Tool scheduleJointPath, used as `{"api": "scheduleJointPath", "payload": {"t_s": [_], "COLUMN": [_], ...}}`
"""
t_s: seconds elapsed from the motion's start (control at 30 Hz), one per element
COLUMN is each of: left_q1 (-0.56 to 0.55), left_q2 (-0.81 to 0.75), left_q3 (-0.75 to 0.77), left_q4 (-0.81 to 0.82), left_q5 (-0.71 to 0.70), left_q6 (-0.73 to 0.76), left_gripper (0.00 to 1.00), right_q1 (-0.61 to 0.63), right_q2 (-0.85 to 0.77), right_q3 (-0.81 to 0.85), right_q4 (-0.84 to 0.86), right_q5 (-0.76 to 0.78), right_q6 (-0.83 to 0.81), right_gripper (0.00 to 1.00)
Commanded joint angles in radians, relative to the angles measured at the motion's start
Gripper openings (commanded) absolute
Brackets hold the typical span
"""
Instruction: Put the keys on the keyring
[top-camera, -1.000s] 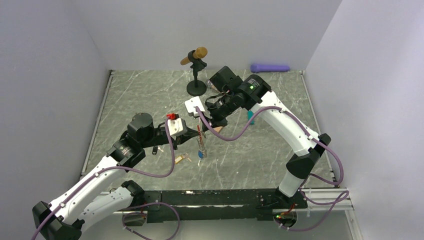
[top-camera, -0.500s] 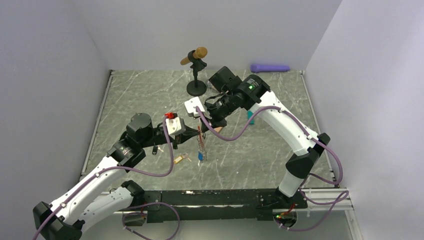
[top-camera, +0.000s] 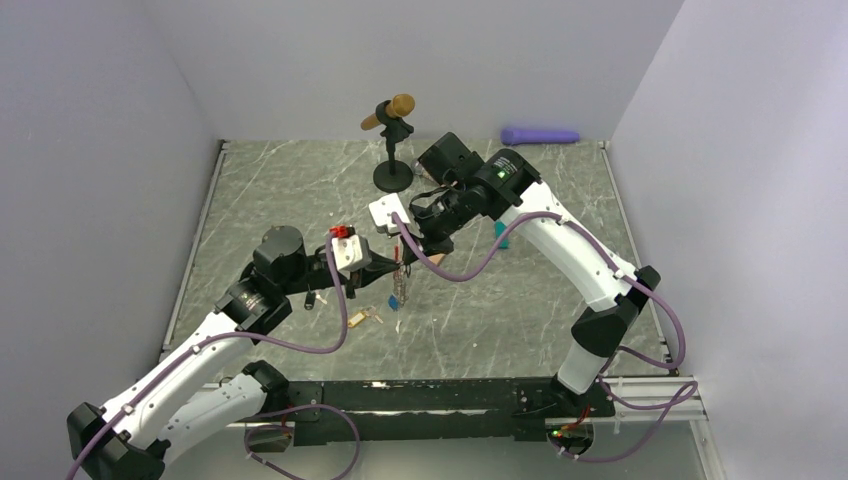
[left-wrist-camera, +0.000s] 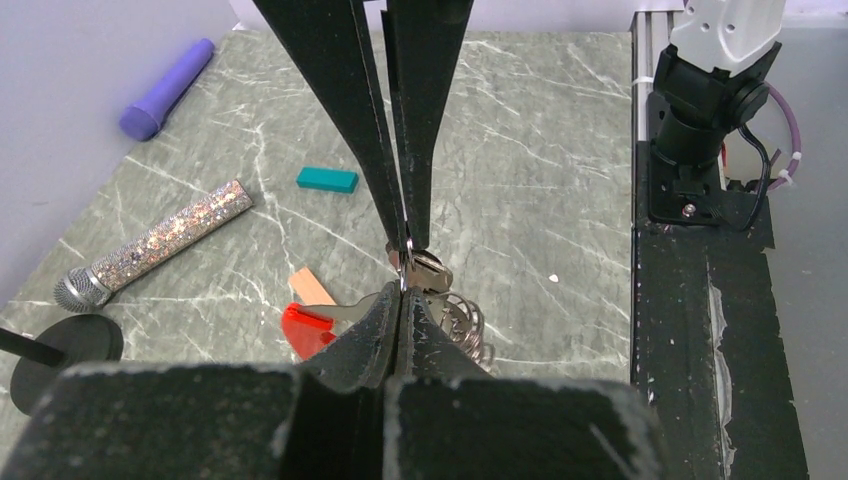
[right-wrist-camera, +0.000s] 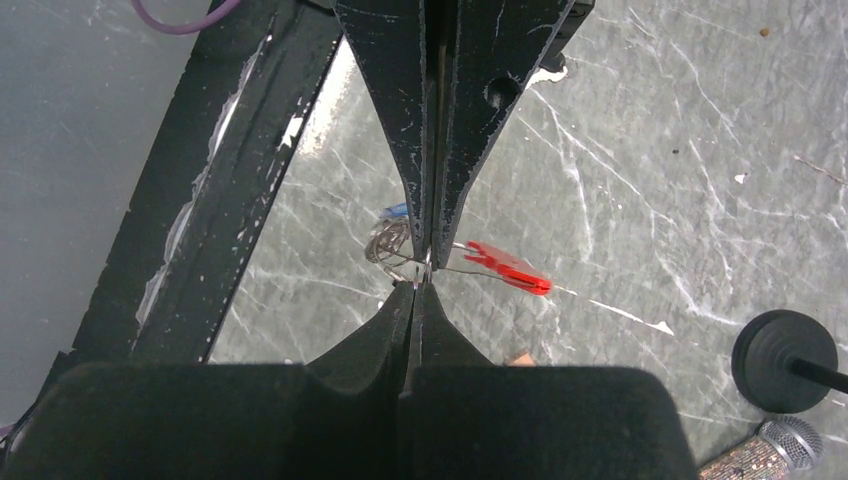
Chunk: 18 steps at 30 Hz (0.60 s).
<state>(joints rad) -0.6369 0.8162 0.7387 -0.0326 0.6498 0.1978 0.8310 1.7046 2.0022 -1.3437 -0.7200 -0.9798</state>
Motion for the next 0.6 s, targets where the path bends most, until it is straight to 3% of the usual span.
{"api": "scheduleJointPath", "payload": {"t_s": [0.0, 0.57], "left_q1": [0.003, 0.002], "left_q2": [0.008, -0.002], "left_q3": [0.038, 0.035], "left_q4": [0.008, 0.003], "left_q5": [0.051, 0.087], "left_q6": [0.046, 0.075], "left_gripper": [0.00, 0.00], "right_q1": [0.003, 0.003], "right_q2": [-0.001, 0.010], "right_q3": [0.023, -0.013], "right_q4": [0.002, 0.017], "right_q5": [-0.042, -0.042], "right_q6": [-0.007, 0.012], "right_gripper": [0.00, 0.00]}}
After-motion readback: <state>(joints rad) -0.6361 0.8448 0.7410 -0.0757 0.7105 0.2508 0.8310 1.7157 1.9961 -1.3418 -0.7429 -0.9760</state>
